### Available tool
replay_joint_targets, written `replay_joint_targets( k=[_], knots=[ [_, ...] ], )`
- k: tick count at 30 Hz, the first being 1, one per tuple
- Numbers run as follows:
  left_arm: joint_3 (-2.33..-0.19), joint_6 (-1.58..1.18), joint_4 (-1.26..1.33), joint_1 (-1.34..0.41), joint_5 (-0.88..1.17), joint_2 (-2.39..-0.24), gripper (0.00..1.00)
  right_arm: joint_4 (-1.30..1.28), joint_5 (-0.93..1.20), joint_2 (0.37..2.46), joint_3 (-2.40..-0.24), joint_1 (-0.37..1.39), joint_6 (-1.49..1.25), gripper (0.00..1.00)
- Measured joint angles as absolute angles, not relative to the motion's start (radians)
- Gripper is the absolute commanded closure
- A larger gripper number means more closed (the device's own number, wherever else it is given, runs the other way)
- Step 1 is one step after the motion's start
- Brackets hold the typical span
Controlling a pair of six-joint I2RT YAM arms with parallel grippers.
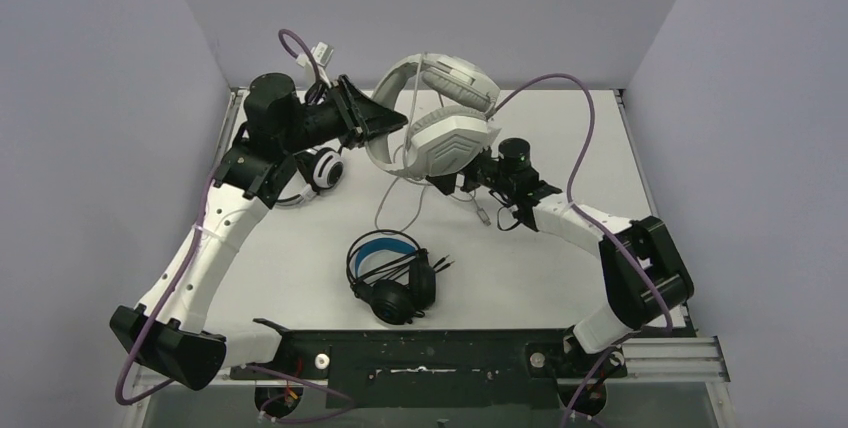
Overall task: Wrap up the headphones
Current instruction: Wrap the headphones cable around the headphones.
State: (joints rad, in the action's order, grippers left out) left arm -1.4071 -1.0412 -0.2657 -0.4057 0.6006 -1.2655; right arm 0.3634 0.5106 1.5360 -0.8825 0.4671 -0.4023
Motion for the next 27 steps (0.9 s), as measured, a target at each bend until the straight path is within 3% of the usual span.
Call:
replay_joint_targets(
  k=[3, 10, 14, 19, 27],
  knots=[
    [-1.423, -1.065, -0.266, -0.394, 0.587, -1.266, 1.00, 0.435, 0.530, 1.576, -0.849, 0.467, -0.411, 0.21],
    [-1.462, -1.114, -0.242, -0.381, 0.558, -1.262, 1.00, 0.616, 0.567, 1.733, -0.837, 0.467, -0.467, 0.43],
    [-1.462, -1.144, -0.224, -0.368, 0.538, -1.260, 1.00, 0.703, 0.573, 1.797, -0.830, 0.485, -0.511, 0.62],
    [-1.474, -1.166, -0.212, -0.347, 0.509, -1.260, 1.00, 0.787, 0.576, 1.813, -0.802, 0.535, -0.546, 0.98],
    [-1.519, -1.038, -0.217, -0.311, 0.273, -1.293, 1.00, 0.607, 0.476, 1.619, -0.714, 0.578, -0.507, 1.00]
  ],
)
